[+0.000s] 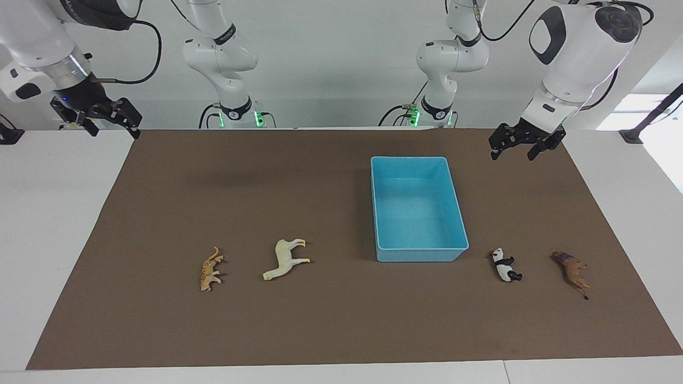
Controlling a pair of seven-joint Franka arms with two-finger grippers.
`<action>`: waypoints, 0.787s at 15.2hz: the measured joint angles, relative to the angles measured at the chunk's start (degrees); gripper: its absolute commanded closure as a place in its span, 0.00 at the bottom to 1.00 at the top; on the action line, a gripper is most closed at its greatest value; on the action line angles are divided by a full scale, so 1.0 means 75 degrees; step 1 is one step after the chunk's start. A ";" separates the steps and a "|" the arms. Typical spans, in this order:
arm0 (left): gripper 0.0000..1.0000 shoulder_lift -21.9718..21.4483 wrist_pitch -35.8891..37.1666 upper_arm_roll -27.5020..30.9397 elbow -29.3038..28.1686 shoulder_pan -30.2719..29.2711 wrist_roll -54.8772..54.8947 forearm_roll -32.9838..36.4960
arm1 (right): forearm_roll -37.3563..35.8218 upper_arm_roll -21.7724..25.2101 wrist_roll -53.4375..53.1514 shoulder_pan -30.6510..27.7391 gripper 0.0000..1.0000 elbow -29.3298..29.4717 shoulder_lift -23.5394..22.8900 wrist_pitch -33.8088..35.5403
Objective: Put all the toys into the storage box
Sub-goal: 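Grasp the panda with the left gripper while the right gripper reaches the deer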
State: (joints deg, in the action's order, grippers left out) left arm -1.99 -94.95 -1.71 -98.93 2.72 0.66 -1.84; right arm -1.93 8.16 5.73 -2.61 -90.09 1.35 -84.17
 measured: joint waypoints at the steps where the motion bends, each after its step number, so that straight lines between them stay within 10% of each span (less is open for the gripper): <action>1: 0.00 0.0000 0.0000 -0.0001 0.0000 0.0000 0.0000 0.0000 | 0.0000 -0.0012 0.0000 0.0000 0.00 0.0000 0.0000 0.0000; 12: 0.00 0.0002 -0.0917 0.0107 -0.0077 -0.0147 -0.0004 0.0000 | 0.0008 -0.0047 0.0000 0.0016 0.00 -0.0013 0.0003 -0.0009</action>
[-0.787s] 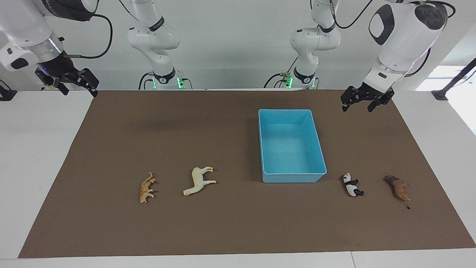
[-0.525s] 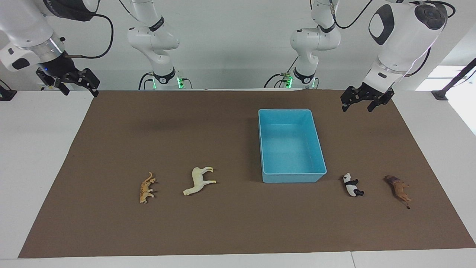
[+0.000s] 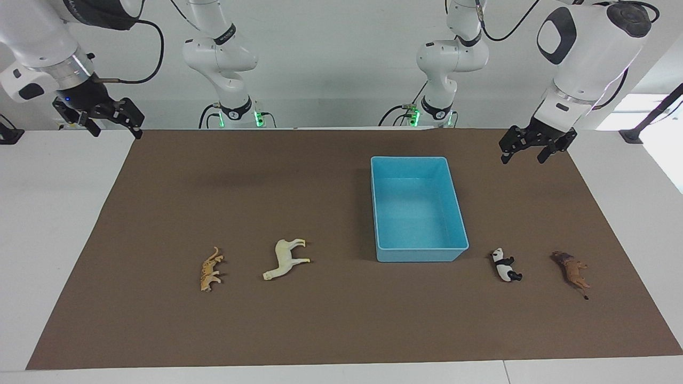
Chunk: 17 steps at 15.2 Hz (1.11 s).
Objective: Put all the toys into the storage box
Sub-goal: 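Grasp the panda with the left gripper while the right gripper reaches the deer, then lift the panda with the left gripper while the right gripper grasps the deer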
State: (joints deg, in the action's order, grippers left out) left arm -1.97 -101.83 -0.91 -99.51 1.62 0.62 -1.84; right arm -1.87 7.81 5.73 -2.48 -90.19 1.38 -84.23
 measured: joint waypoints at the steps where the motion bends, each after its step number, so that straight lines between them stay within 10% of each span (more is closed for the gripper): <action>1: 0.00 0.0007 -0.0352 0.0000 -0.0045 -0.0001 0.0000 0.0000 | 0.0004 -0.0004 0.0000 0.0045 0.00 -0.0028 0.0001 -0.0048; 8: 0.00 0.1289 -0.2903 0.0000 -0.0212 -0.0057 0.0002 0.0403 | 0.0009 -0.0029 0.0000 0.0794 0.00 -0.1278 -0.0158 -0.1917; 17: 0.00 0.3686 -0.5641 -0.0016 -0.0221 -0.0334 0.0067 0.0416 | 0.0900 -0.0064 0.0837 0.1207 0.00 -0.1457 -0.2368 -0.4610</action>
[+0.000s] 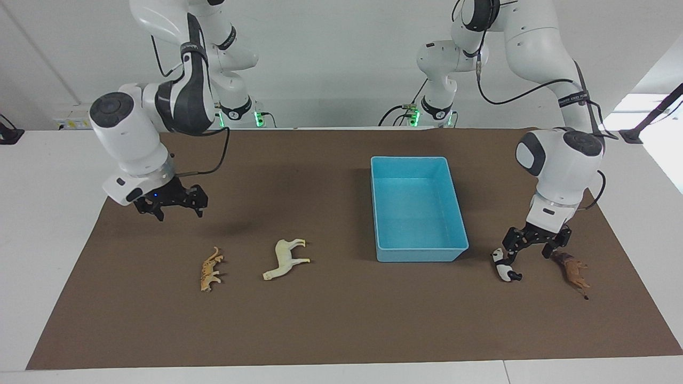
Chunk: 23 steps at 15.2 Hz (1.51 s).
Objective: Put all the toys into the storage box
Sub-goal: 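Lift the panda with the left gripper while the right gripper grasps the deer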
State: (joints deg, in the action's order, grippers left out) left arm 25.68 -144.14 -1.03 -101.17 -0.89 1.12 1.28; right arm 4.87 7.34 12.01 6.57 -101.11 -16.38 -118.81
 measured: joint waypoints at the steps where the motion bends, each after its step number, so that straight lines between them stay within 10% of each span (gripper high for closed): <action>1: 0.00 0.0084 -0.0074 -0.0016 0.0000 0.0000 0.0000 0.0000 | 0.0068 0.0002 0.0153 -0.0014 0.00 0.0146 -0.0205 -0.0048; 8: 0.07 0.0223 -0.0733 -0.0049 -0.0538 0.0000 0.0000 0.0000 | 0.0082 -0.0002 0.0291 0.0048 0.00 0.1112 -0.1737 -0.0683; 11: 0.69 0.0225 -0.0777 -0.0065 -0.0626 0.0012 0.0000 0.0000 | 0.0082 -0.0002 0.0291 0.0093 0.00 0.1485 -0.2095 -0.0701; 14: 0.96 0.0224 -0.0756 -0.0065 -0.0617 0.0013 0.0000 0.0000 | 0.0085 -0.0007 0.0291 0.0246 0.00 0.1535 -0.2292 -0.1111; 19: 1.00 0.0220 -0.0389 -0.0064 -0.0367 0.0013 0.0000 -0.0003 | 0.0083 0.0012 0.0291 0.0254 0.00 0.1537 -0.2459 -0.1405; 23: 1.00 0.0166 0.1970 -0.0123 0.1419 0.0033 -0.0061 -0.0346 | 0.0088 0.0025 0.0291 0.0196 0.00 0.1471 -0.2496 -0.1406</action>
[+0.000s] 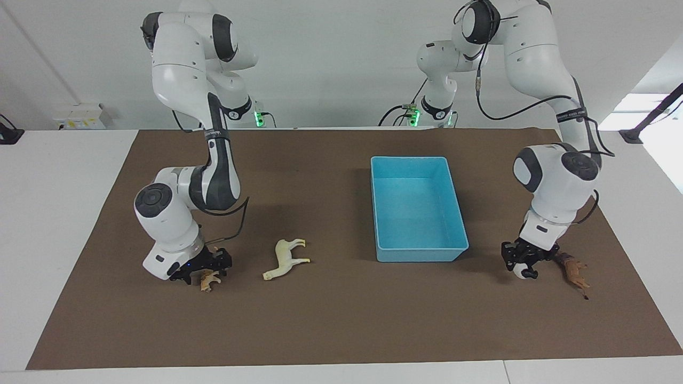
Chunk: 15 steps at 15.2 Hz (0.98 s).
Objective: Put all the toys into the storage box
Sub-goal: 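Lift the panda with the left gripper while the right gripper grasps the deer, then lower the panda into the blue box and open the left gripper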
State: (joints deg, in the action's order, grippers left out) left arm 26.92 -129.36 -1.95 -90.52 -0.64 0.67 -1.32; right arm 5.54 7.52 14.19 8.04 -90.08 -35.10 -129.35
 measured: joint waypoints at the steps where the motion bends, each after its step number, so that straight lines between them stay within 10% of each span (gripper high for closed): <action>1: 1.00 -0.0082 0.0549 -0.0016 0.0390 0.0051 -0.0102 -0.0231 | 0.0001 -0.0006 0.0000 0.0004 0.00 -0.0035 -0.0009 0.0000; 2: 1.00 -0.0240 0.1040 -0.0048 0.0638 0.0155 -0.0340 -0.0375 | 0.0002 -0.0011 0.0000 0.0009 0.00 -0.0086 -0.0015 0.0000; 3: 1.00 -0.0451 0.1458 -0.0067 0.0714 0.0342 -0.0680 -0.0426 | 0.0002 -0.0014 0.0000 0.0010 0.24 -0.0132 -0.0017 0.0000; 5: 0.96 -0.0881 0.1997 -0.0101 0.0597 0.0998 -0.1640 -0.0448 | 0.0002 -0.0010 0.0000 0.0000 0.97 -0.0189 -0.0017 0.0000; 8: 0.65 -0.1288 0.2077 -0.0114 -0.0180 0.2270 -0.2837 -0.0447 | 0.0004 0.0006 0.0000 -0.0010 1.00 -0.0185 0.0049 0.0000; 9: 0.19 -0.1405 0.1993 -0.0115 -0.0591 0.2580 -0.3016 -0.0446 | 0.0004 0.0010 0.0000 -0.0018 1.00 -0.0186 0.0069 0.0001; 10: 0.00 -0.1512 0.1807 -0.0113 -0.0983 0.2751 -0.3084 -0.0446 | 0.0004 0.0022 0.0000 -0.0025 1.00 -0.0186 0.0079 0.0001; 15: 0.00 -0.1896 0.1327 0.0114 -0.1643 0.2575 -0.2813 -0.0254 | 0.0004 0.0023 0.0000 -0.0019 1.00 -0.0169 0.0084 0.0010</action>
State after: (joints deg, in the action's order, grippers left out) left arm 12.70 -119.41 -1.10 -102.85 18.67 -20.43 -3.22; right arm 5.57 7.70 14.19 7.89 -91.35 -34.47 -129.28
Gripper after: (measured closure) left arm 0.066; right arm 0.674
